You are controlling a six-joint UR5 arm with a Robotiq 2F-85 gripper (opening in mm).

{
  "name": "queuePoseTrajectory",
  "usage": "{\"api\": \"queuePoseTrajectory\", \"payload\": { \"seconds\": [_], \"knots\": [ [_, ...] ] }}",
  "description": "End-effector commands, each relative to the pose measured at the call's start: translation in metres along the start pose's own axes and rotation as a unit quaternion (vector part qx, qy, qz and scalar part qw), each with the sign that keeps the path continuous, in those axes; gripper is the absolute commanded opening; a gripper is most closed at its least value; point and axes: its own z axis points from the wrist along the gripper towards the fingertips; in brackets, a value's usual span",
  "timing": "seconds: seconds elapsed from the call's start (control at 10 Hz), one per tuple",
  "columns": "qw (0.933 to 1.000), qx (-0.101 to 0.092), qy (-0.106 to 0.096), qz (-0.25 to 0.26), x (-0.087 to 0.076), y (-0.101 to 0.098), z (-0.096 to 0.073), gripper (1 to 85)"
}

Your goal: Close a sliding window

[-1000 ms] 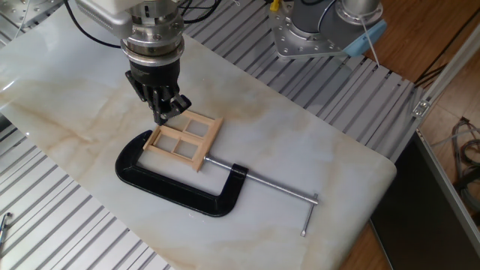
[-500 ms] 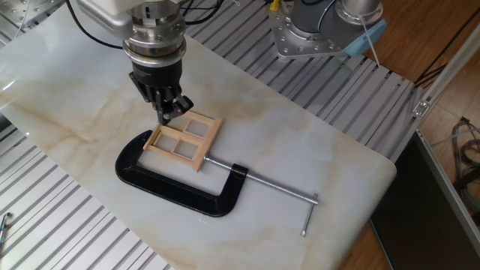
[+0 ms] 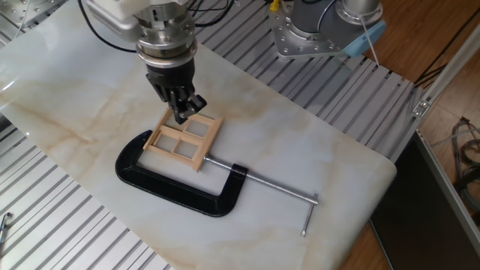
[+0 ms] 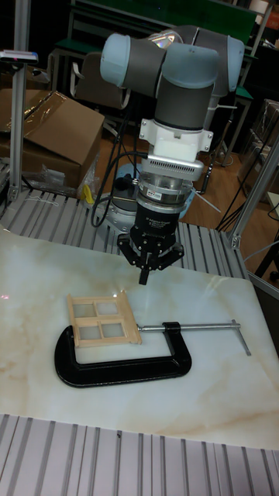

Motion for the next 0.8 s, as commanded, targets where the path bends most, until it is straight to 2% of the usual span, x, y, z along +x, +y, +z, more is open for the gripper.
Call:
{"api": "queuePoseTrajectory", "payload": {
  "seconds": [0.0,0.4,0.5,0.6,0.7],
  "knots": [
    [0.9997,-0.02,-0.009,0.007,0.012,0.004,0.011,0.7],
    [0.999,-0.031,-0.031,0.004,0.017,0.002,0.021,0.7],
    [0.9989,-0.031,-0.034,0.001,0.016,0.001,0.023,0.7],
    [0.9992,-0.023,-0.032,0.0,0.018,-0.003,0.025,0.7],
    [0.9991,-0.028,-0.032,0.006,0.02,-0.001,0.033,0.7]
  ]
}}
